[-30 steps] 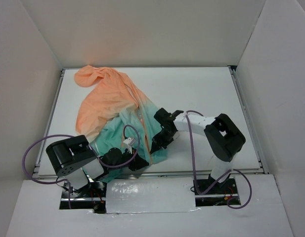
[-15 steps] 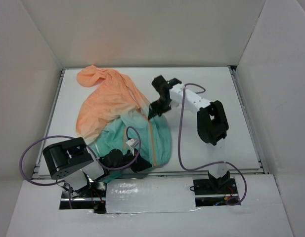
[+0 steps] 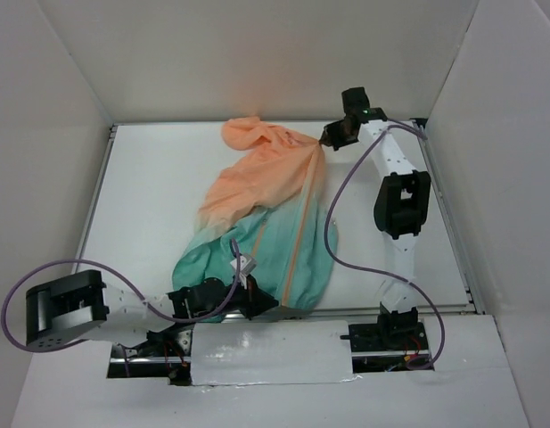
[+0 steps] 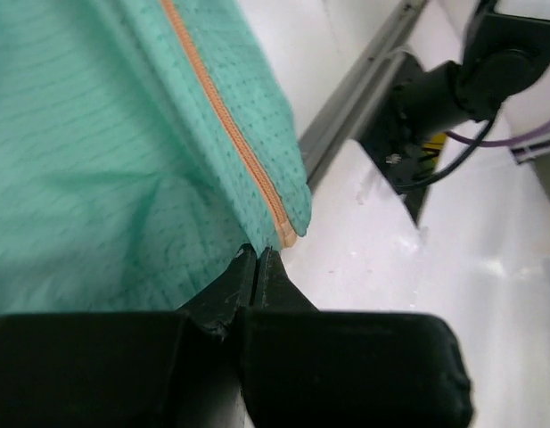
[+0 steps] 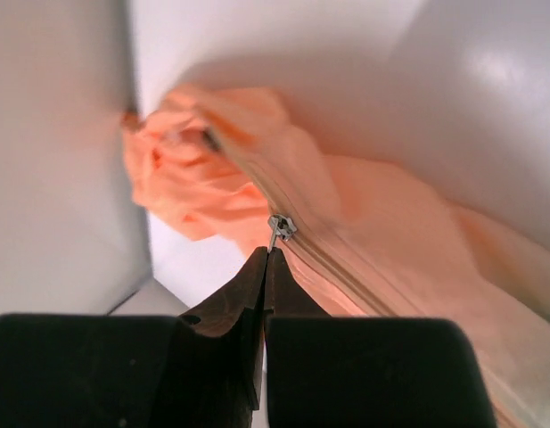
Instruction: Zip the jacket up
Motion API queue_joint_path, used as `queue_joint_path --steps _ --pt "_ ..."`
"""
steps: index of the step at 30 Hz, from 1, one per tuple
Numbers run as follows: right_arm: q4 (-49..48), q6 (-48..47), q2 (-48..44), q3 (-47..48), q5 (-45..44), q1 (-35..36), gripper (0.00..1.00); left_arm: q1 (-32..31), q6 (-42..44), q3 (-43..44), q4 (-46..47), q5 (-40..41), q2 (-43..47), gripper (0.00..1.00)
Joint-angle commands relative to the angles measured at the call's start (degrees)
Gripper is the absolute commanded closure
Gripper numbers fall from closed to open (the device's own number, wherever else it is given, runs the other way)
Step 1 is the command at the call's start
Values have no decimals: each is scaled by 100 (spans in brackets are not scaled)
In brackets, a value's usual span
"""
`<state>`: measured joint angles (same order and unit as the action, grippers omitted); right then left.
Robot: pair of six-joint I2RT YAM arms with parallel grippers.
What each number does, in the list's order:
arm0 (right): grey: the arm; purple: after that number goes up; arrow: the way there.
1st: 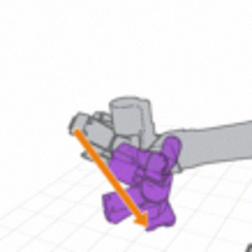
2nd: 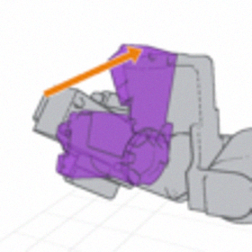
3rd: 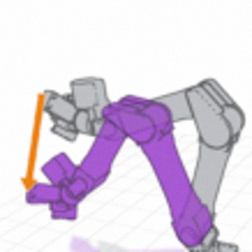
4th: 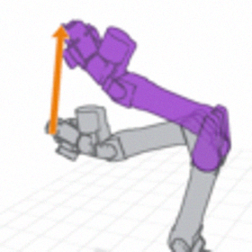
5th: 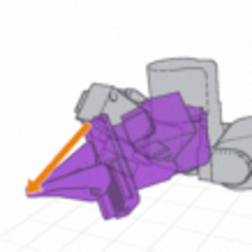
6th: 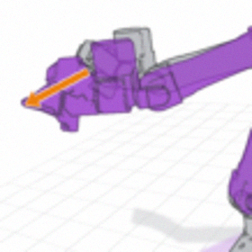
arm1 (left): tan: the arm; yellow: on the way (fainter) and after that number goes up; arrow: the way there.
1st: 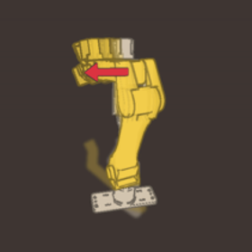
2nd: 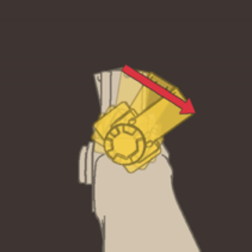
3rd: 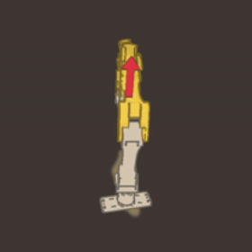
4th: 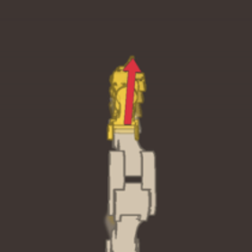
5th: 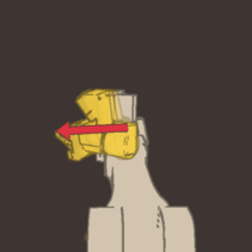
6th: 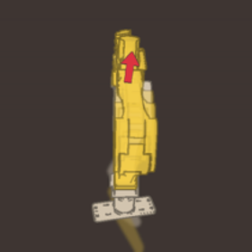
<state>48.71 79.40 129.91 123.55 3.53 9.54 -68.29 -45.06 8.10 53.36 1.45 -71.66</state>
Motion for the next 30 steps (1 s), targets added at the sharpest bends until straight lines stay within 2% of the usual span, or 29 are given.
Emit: queue_joint_path --steps 1,5,11,18,22,25,28,29,30 --pt "-1723 -643 -748 433 -477 -294 100 -158 -108 -1 -1282 398 415 100" --pt "-2128 -899 -695 741 -178 -672 100 -158 -424 -36 -2354 856 837 100" --pt "-2822 -987 -598 890 174 -1191 100 -158 -1399 -159 -3174 1647 926 100" --pt "-3710 -1014 -256 1294 552 -1376 100 -158 -2217 200 -3788 2157 136 100" --pt "-3833 -1110 -150 1567 456 -1455 100 -167 -2990 491 -4815 2631 -278 100" --pt "-3991 -1216 -168 1550 482 -1516 100 -158 -3114 631 -4958 2728 -410 100" --pt "-4247 -1427 -141 1226 902 -1517 100 -149 -2887 912 -4932 2781 -551 100" --pt "-4490 -1427 -141 1094 1034 -1508 99 -149 -2764 982 -4871 2773 -647 100" --pt "-4580 -1436 -124 953 1149 -1499 81 -149 -2684 1096 -4897 2781 -691 96"
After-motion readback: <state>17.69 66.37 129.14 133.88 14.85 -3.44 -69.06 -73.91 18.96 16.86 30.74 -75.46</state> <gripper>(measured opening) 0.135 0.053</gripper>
